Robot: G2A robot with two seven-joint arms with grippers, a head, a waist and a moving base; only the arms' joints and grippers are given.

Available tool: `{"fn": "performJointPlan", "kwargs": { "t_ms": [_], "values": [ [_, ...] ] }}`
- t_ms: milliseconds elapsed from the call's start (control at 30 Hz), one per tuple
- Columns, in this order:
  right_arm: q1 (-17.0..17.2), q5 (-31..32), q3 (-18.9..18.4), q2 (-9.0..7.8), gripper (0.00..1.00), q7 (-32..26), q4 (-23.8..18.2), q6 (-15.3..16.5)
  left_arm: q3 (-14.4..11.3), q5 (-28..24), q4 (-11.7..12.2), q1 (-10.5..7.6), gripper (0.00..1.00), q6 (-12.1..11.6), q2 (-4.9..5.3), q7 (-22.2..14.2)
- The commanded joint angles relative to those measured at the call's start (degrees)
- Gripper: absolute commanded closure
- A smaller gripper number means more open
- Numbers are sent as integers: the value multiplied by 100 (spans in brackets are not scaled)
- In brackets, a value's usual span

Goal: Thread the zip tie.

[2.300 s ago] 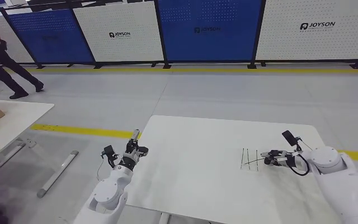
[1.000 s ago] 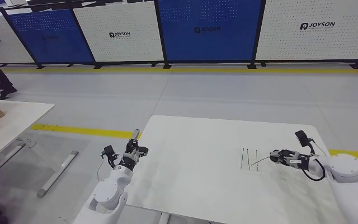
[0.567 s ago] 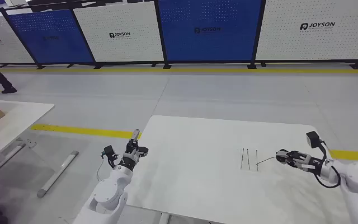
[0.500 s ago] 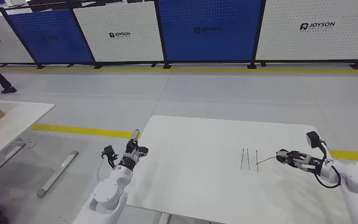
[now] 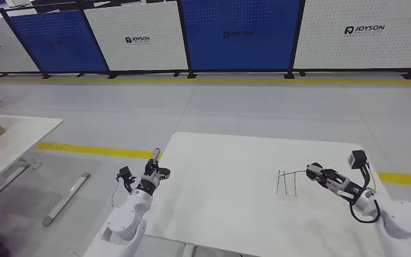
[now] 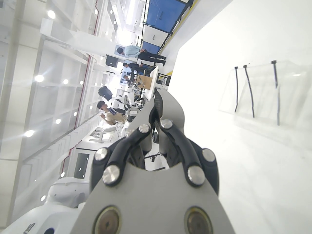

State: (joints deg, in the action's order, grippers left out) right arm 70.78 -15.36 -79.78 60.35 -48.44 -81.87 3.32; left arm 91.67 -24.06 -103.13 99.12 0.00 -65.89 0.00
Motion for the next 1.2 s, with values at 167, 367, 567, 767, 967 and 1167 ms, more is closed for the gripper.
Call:
{"fn": "performJointPlan", "kwargs": {
  "t_ms": [167, 367, 567, 767, 967, 1167],
  "values": [
    [59, -8, 88, 8, 100, -6, -67, -185, 0, 0, 0, 0, 0, 0, 0, 0],
    [128, -32, 149, 32, 100, 253, -139, -146, 0, 0, 0, 0, 0, 0, 0, 0],
    [601, -475, 575, 209, 100, 1619, -408, 482, 0, 0, 0, 0, 0, 0, 0, 0],
    [873, -94, 1003, 332, 100, 2671, -603, 787, 0, 0, 0, 0, 0, 0, 0, 0],
    [873, -94, 1003, 332, 100, 2671, -603, 787, 0, 0, 0, 0, 0, 0, 0, 0],
    [899, -140, 1008, 341, 100, 2735, -597, 683, 0, 0, 0, 0, 0, 0, 0, 0]
  ]
}}
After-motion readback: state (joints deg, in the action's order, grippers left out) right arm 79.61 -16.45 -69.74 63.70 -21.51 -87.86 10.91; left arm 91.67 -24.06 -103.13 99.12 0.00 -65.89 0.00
